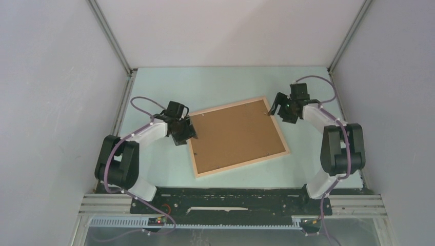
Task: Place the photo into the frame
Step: Install the photo frame at the center of the board.
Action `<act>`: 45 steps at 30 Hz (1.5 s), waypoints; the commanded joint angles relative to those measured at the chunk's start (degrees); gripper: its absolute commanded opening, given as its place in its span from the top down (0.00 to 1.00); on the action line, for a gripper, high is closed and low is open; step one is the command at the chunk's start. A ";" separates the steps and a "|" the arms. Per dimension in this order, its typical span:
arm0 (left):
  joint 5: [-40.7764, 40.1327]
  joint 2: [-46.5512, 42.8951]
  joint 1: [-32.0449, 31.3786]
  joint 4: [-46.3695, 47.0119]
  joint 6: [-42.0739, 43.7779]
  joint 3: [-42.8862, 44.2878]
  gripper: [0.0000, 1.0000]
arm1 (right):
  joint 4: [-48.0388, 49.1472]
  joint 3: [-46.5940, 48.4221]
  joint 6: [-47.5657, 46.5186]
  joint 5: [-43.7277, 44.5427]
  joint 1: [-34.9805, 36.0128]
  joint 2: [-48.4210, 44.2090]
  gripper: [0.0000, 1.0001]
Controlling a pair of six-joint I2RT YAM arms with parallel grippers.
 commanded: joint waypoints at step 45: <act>-0.87 6.34 0.00 1.41 5.45 2.41 0.90 | -17.46 33.66 -13.98 15.20 8.49 28.11 0.48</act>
